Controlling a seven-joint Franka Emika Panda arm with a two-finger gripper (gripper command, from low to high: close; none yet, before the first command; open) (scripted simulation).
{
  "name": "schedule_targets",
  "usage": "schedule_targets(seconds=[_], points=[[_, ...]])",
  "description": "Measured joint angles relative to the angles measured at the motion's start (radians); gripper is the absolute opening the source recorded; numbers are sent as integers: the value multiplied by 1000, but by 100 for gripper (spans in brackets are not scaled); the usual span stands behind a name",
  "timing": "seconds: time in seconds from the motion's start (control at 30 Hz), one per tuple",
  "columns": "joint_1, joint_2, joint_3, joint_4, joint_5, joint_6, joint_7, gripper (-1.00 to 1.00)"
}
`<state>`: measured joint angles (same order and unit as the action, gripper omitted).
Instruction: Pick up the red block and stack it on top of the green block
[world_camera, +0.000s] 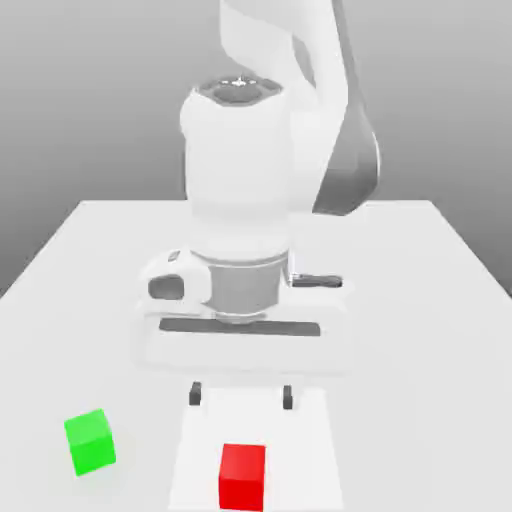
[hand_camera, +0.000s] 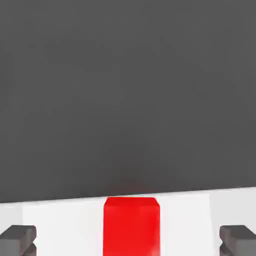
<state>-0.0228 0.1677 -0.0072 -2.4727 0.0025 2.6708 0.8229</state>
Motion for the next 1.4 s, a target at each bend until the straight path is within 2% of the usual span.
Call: schedule_targets(seconds=[0.17, 0.2, 0.43, 0.6, 0.87, 1.1, 1.27, 1.3, 1.4], points=[[-3, 181, 2, 16, 2, 136, -1, 0], [-3, 208, 3, 20, 3, 158, -1, -100], [-4, 210, 4, 20, 1, 160, 0, -100], [-6, 58, 1, -4, 1, 32, 6, -100], [-79, -21, -127, -29, 49, -24, 266, -100], [-168, -76, -247, -50, 47, -59, 545, -100], [-202, 51, -225, -46, 124, 60, 540, -100], [-211, 80, -212, -44, 141, 86, 529, 100], [-211, 80, -212, -44, 141, 86, 529, 100]])
